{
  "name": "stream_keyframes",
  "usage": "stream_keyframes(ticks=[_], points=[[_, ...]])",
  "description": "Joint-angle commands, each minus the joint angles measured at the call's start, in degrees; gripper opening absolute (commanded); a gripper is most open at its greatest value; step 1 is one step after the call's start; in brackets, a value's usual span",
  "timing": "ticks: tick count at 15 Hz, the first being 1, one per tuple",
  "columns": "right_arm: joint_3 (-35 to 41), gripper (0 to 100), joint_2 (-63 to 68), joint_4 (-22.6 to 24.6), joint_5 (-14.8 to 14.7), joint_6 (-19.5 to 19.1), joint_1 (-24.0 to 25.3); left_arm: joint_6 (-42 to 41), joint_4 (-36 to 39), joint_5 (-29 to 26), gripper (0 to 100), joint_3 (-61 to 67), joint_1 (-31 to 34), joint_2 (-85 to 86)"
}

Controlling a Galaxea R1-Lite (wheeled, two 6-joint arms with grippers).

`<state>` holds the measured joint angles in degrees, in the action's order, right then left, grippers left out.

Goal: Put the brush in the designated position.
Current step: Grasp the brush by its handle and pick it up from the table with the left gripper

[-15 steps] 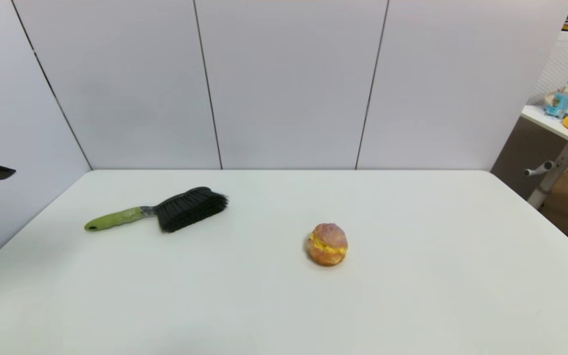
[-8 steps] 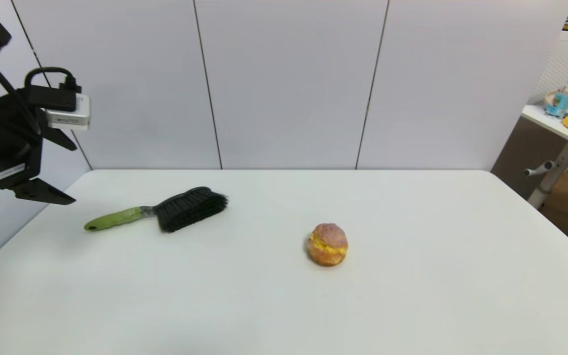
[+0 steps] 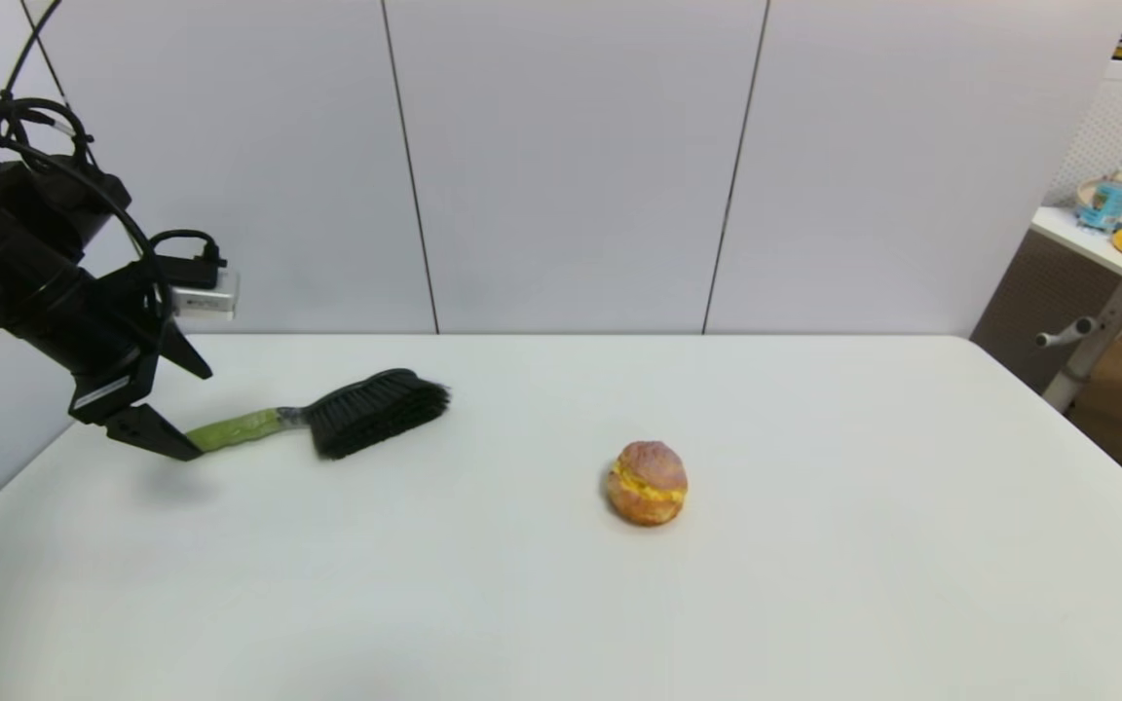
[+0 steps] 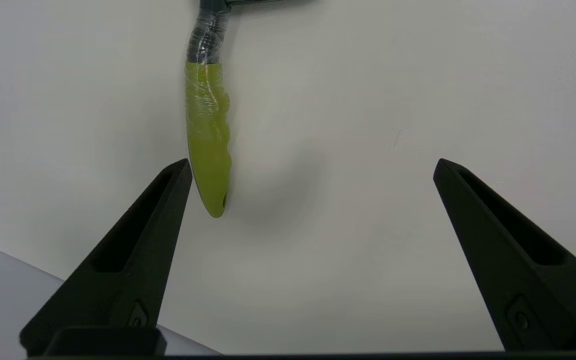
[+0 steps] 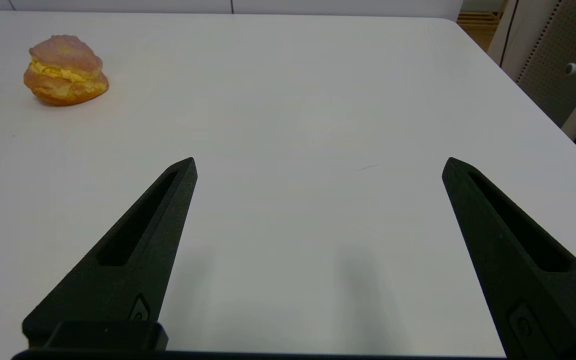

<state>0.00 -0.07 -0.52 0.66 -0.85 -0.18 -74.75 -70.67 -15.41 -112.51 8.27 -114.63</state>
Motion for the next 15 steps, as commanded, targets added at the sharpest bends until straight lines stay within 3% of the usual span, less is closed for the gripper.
stream_keyframes(ticks=[1, 11, 15], points=[[0.1, 100, 0.1, 0.0, 0.0, 0.0, -0.1, -0.7, 2.3, 0.5, 100, 0.0, 0.3, -4.0], [0.1, 100, 0.1, 0.0, 0.0, 0.0, 0.0, 0.0, 14.9, 2.2, 100, -0.3, -1.0, -10.7], [0.1, 100, 0.1, 0.0, 0.0, 0.0, 0.0, 0.0, 16.4, 2.4, 100, -0.3, -1.8, -12.2]])
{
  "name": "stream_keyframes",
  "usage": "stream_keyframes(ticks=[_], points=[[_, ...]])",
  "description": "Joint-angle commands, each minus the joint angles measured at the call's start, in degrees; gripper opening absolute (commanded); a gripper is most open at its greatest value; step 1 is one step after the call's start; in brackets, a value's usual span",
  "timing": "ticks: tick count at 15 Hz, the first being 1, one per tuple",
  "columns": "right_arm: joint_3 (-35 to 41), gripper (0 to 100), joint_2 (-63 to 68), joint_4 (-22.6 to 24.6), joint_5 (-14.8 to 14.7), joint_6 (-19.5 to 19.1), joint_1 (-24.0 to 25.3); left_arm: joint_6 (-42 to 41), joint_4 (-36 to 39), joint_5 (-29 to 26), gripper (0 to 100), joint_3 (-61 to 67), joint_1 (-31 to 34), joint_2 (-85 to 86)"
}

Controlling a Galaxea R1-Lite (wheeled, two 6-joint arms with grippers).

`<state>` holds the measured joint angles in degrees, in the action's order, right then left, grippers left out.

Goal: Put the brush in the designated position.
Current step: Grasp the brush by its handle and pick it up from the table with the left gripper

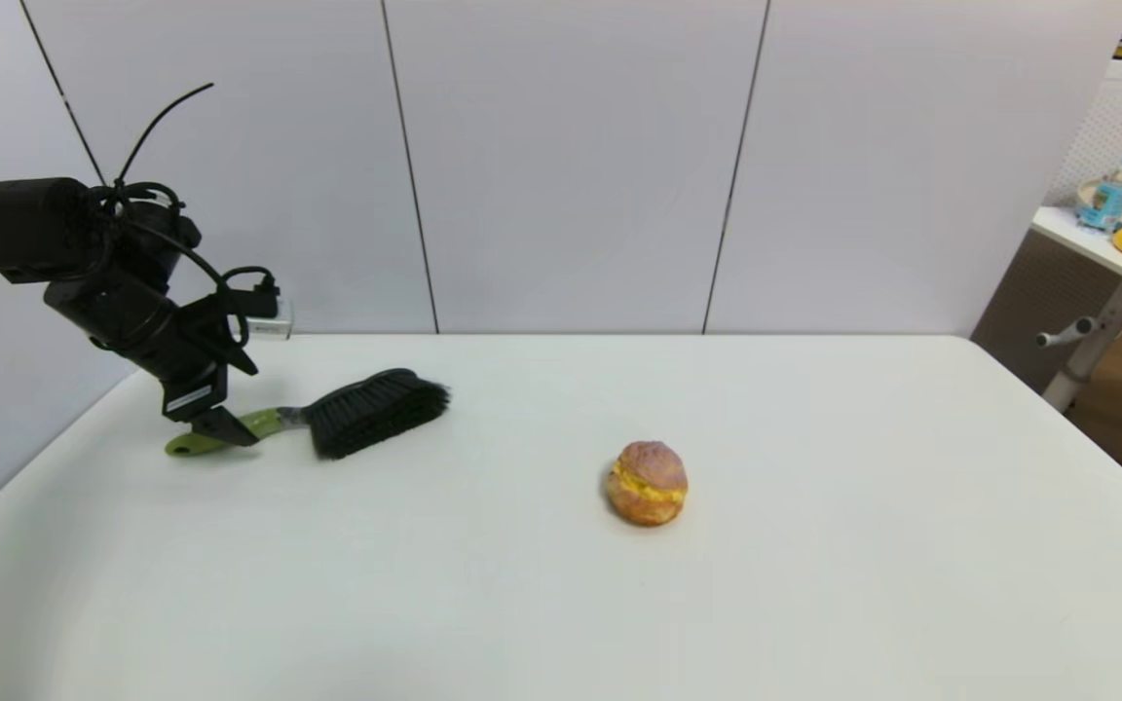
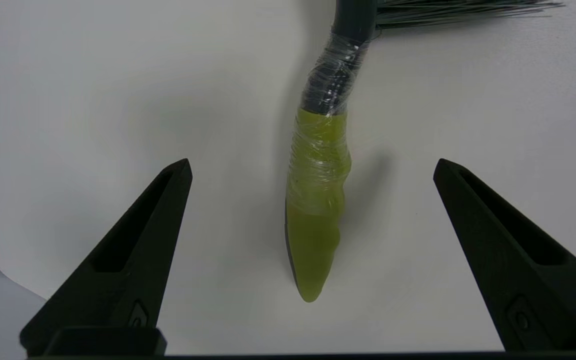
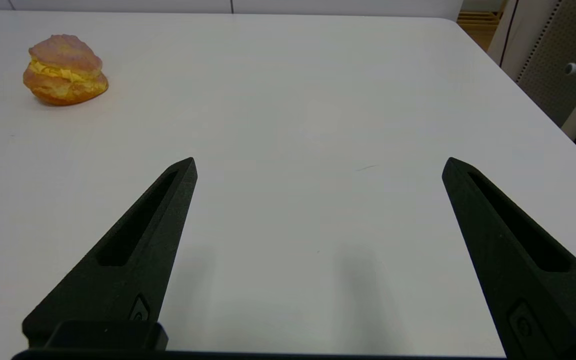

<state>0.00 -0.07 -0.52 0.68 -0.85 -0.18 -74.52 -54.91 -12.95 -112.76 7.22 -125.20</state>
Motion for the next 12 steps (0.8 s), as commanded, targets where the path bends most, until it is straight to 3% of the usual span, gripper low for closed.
stream_keyframes(ticks=[1, 12], points=[[0.1, 100, 0.1, 0.0, 0.0, 0.0, 0.0, -0.2, 2.0, -0.1, 100, 0.0, -1.2, -2.2], [0.1, 100, 0.1, 0.0, 0.0, 0.0, 0.0, -0.2, 2.8, -0.1, 100, -0.1, -1.9, -3.5]])
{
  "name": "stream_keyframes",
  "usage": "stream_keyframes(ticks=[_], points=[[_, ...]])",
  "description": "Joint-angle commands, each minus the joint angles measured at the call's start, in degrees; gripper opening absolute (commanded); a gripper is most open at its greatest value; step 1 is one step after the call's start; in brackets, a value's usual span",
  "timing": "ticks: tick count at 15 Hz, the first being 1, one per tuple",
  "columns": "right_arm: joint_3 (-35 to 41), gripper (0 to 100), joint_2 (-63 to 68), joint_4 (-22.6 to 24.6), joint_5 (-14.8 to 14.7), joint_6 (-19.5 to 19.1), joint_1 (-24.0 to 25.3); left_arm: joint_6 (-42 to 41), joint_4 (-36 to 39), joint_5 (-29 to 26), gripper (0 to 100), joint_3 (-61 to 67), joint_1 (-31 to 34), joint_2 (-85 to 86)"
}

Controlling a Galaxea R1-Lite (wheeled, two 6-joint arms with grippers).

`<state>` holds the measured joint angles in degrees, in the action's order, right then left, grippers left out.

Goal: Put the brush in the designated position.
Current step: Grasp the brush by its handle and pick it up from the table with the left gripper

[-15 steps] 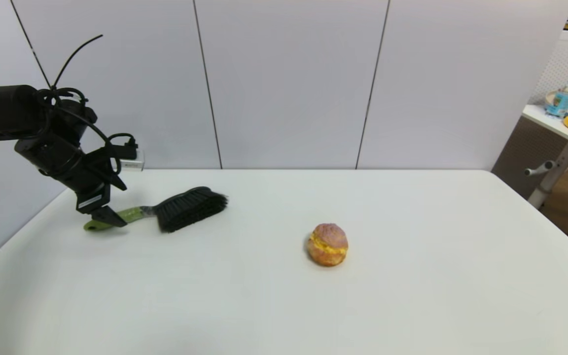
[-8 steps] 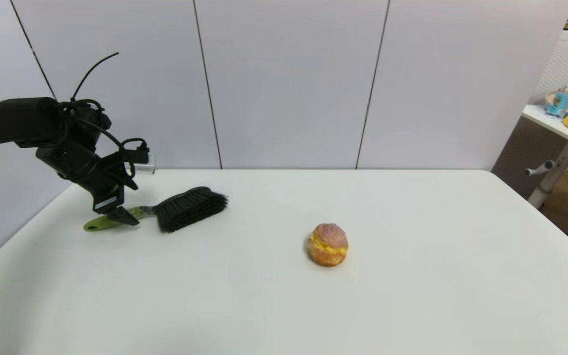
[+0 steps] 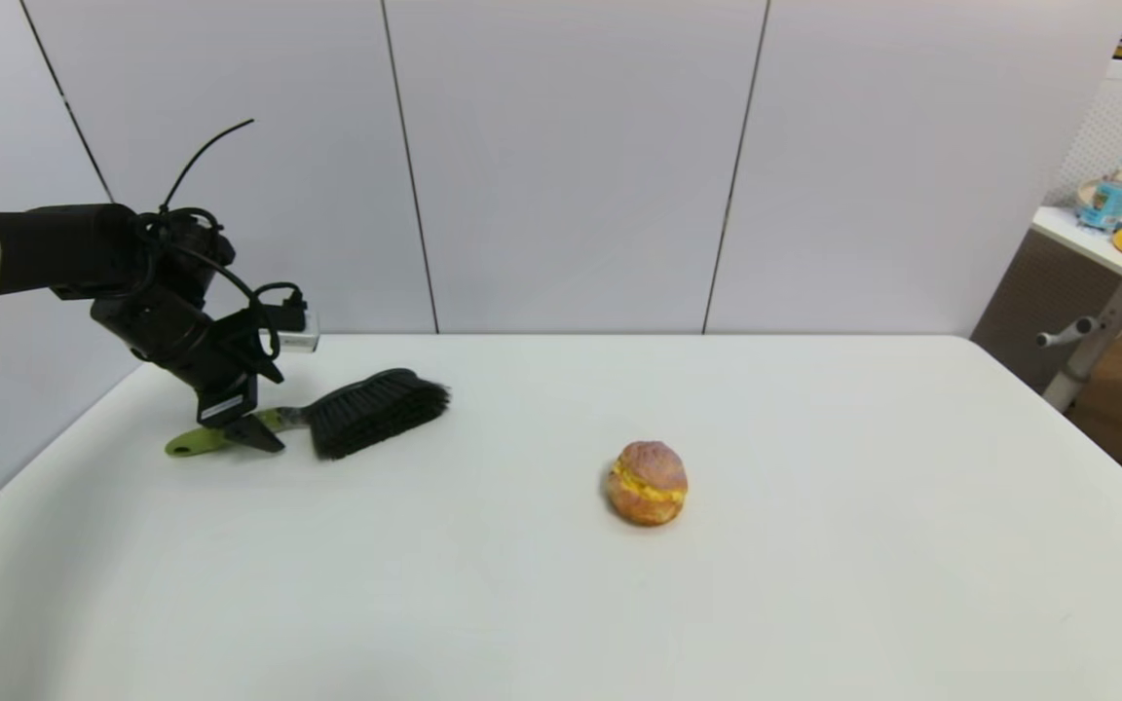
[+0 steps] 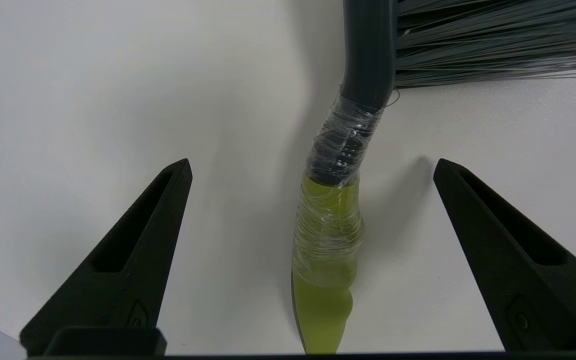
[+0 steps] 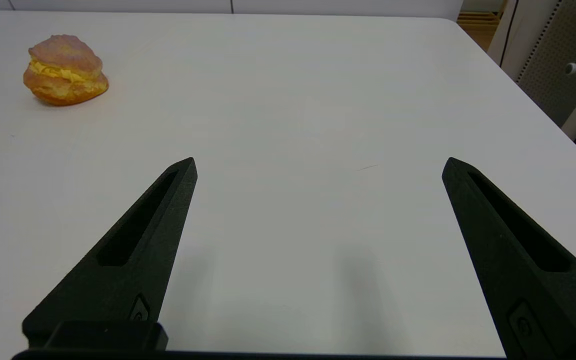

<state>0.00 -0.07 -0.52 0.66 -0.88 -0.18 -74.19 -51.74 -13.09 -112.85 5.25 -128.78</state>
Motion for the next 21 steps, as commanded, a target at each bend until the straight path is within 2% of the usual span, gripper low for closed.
stream_keyframes(ticks=[1, 7, 8, 21], points=[[0.1, 100, 0.1, 0.0, 0.0, 0.0, 0.0, -0.5, -0.4, -0.1, 100, 0.0, 0.0, 0.1], [0.1, 100, 0.1, 0.0, 0.0, 0.0, 0.0, -0.4, -0.4, -0.1, 100, 0.0, 0.0, -0.3], [0.1, 100, 0.1, 0.0, 0.0, 0.0, 0.0, -0.4, -0.3, 0.0, 0, 0.0, 0.0, -0.3], [0.1, 100, 0.1, 0.0, 0.0, 0.0, 0.0, -0.3, -0.7, 0.0, 0, 0.0, 0.0, -0.6]])
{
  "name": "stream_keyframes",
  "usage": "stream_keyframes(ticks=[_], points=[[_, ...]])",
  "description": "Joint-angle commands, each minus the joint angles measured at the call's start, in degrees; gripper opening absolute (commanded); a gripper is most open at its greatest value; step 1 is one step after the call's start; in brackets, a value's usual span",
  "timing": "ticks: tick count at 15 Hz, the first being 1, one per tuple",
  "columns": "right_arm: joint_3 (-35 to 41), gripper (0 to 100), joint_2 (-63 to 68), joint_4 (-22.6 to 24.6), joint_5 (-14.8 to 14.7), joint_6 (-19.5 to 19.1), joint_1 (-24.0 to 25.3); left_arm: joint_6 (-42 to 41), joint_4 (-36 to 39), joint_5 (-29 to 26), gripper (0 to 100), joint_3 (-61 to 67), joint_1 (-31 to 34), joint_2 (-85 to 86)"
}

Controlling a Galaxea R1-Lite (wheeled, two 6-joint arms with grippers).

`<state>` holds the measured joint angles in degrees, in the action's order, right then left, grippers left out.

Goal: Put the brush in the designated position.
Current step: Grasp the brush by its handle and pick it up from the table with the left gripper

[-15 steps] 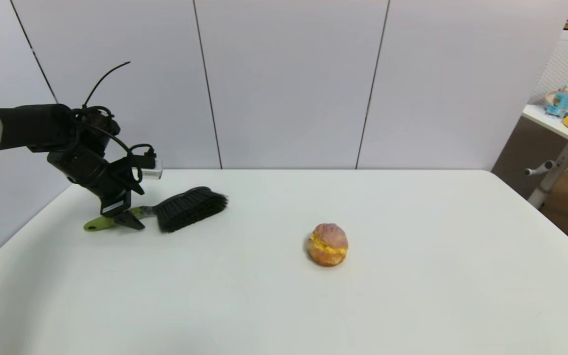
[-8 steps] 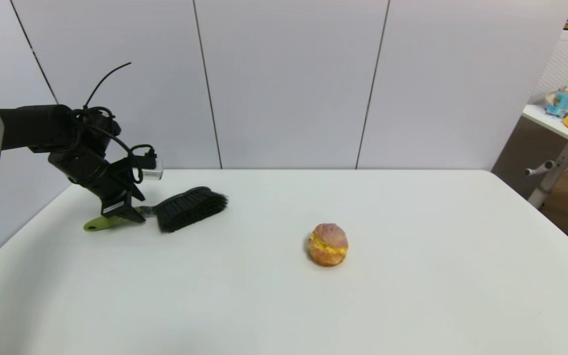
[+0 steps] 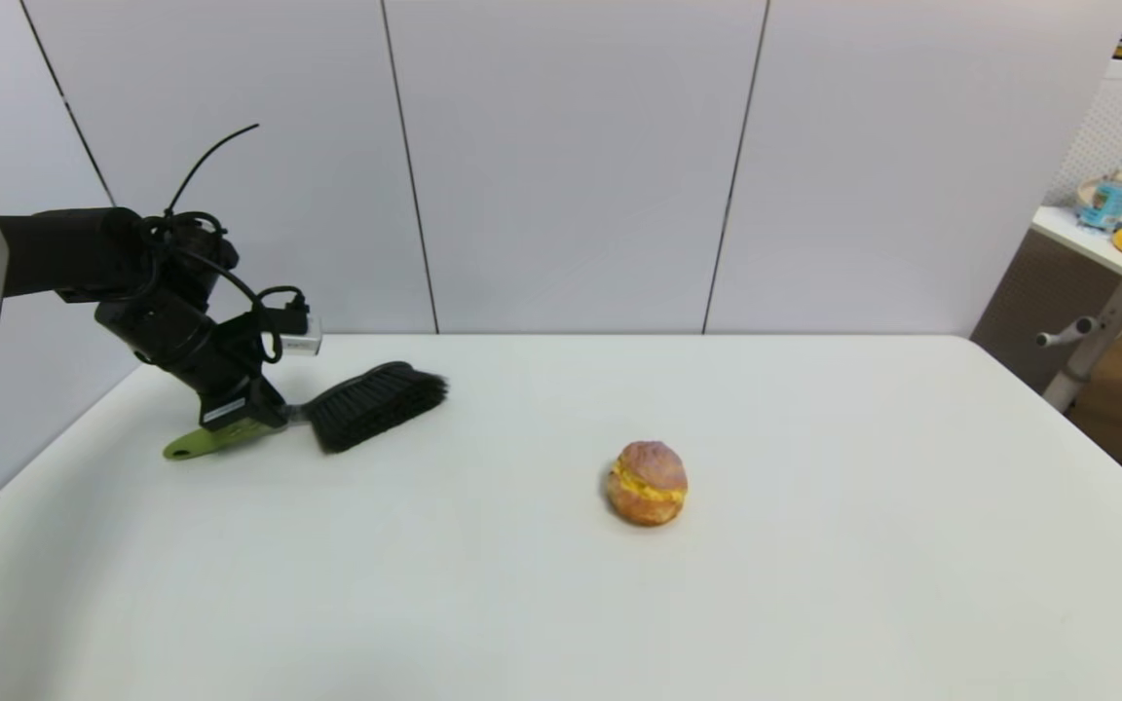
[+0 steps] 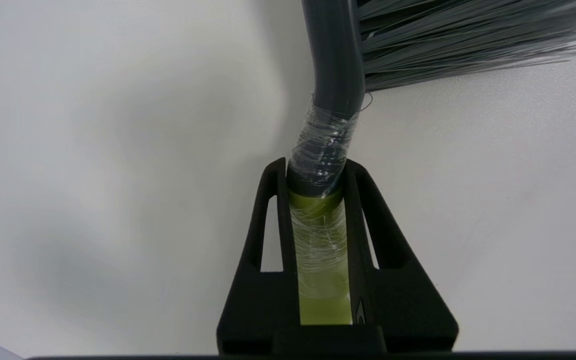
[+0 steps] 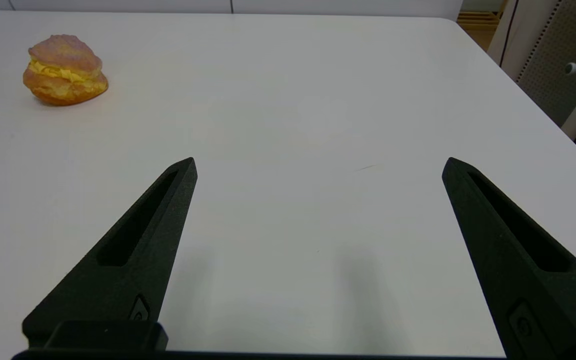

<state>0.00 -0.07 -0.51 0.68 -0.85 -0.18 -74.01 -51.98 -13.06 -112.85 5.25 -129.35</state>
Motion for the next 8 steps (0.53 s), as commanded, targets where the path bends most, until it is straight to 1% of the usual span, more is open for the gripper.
stream_keyframes(ticks=[1, 8], points=[[0.1, 100, 0.1, 0.0, 0.0, 0.0, 0.0, -0.6, -0.6, 0.0, 0, 0.0, 0.0, 0.5], [0.1, 100, 0.1, 0.0, 0.0, 0.0, 0.0, -0.6, -4.5, 0.0, 0, 0.3, -0.9, 9.7]])
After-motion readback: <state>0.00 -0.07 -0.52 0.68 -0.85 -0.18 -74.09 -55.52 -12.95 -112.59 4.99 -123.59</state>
